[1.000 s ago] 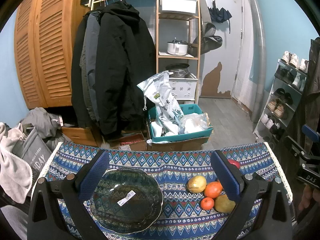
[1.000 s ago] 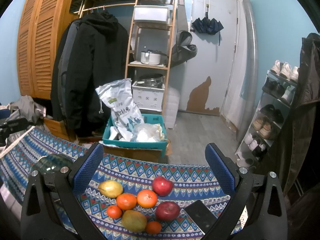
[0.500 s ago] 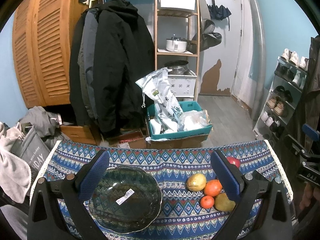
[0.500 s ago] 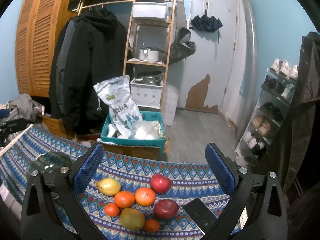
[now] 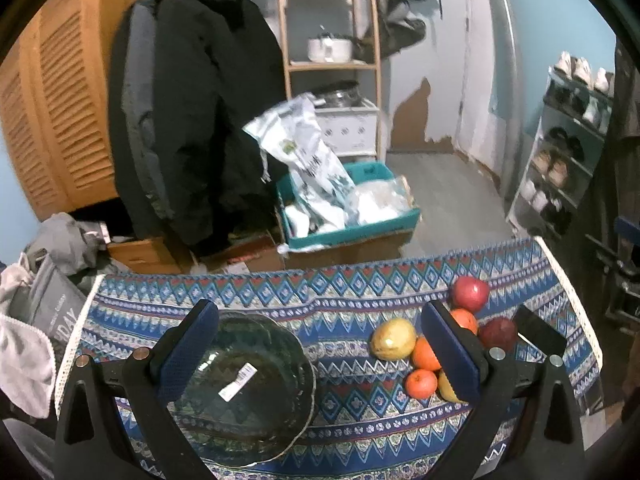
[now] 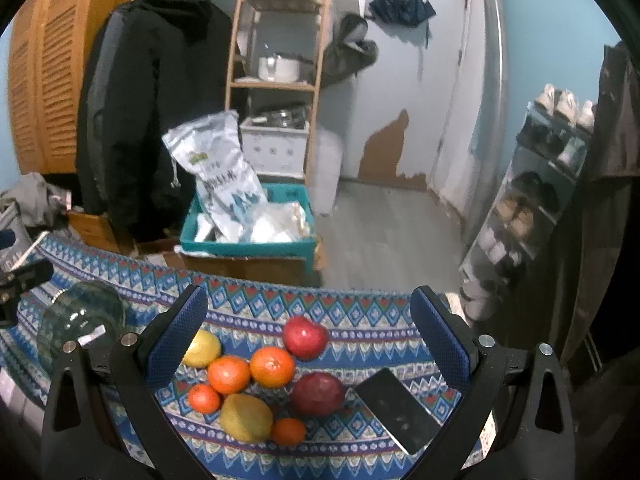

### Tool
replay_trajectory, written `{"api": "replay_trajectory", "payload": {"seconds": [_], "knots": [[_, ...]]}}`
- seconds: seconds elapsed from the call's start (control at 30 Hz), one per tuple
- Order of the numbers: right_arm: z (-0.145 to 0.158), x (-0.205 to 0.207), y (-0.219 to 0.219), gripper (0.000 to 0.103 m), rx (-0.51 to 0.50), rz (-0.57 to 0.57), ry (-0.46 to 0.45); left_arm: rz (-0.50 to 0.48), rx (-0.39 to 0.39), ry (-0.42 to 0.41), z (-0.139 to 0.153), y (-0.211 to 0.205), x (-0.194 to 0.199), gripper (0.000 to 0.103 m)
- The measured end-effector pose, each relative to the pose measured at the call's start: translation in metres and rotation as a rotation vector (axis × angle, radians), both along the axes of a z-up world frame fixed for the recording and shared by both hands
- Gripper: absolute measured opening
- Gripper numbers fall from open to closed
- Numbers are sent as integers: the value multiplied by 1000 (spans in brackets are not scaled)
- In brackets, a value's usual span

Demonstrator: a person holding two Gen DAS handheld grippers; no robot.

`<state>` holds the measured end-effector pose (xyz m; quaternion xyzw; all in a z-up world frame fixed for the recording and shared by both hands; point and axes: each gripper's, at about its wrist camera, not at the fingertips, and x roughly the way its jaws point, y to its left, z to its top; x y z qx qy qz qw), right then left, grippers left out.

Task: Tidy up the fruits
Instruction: 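Grasp the green mango with the left tool while the right tool grasps a red apple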

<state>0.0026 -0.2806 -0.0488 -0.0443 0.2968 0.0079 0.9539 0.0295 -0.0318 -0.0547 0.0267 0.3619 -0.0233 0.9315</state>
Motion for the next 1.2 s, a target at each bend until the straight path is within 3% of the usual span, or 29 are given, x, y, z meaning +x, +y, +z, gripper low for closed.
{"api": "replay_trajectory", "payload": {"seconds": [0.37, 1.2], "knots": [[-40, 26, -14, 100, -23, -45, 139, -57, -38, 156, -52, -21, 41, 99], [-169, 81, -38, 100, -19, -61, 514, -112, -62, 384, -144, -54, 107, 99]]}}
